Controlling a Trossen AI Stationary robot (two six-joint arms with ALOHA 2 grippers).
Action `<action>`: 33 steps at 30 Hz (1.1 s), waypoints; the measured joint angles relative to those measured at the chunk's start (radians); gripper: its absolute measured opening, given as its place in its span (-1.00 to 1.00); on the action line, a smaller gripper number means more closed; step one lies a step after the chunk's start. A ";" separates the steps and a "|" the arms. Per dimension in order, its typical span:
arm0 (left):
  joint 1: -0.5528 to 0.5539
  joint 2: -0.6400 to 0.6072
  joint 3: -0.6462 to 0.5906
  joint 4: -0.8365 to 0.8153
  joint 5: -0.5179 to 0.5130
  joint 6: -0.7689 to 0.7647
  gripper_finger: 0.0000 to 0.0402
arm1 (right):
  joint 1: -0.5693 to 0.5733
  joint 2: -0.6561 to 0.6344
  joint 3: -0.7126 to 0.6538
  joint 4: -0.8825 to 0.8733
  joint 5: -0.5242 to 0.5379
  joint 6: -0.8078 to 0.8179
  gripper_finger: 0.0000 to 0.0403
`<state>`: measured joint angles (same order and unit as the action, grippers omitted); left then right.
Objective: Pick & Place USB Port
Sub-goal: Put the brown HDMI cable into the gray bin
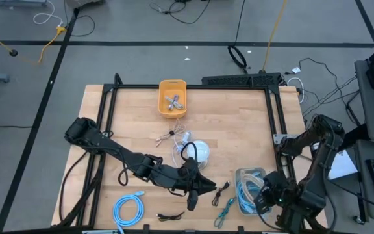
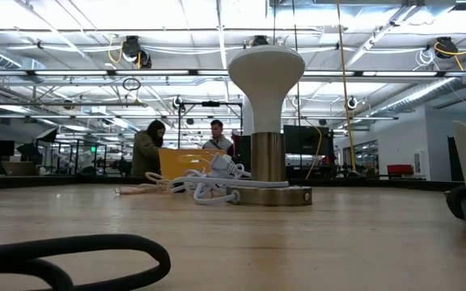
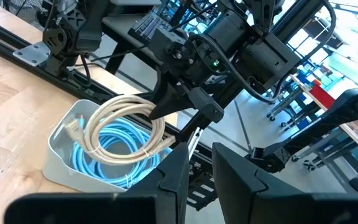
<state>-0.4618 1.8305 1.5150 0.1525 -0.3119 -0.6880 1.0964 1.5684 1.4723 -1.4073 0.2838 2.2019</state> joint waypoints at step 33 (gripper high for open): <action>-0.051 0.000 0.000 0.006 -0.052 -0.006 -0.63 | -0.014 -0.011 -0.001 -0.008 0.127 0.018 -0.85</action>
<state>-0.5125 1.8305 1.5150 0.1585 -0.3640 -0.6937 1.0823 1.5574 1.4712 -1.4153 0.4105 2.2203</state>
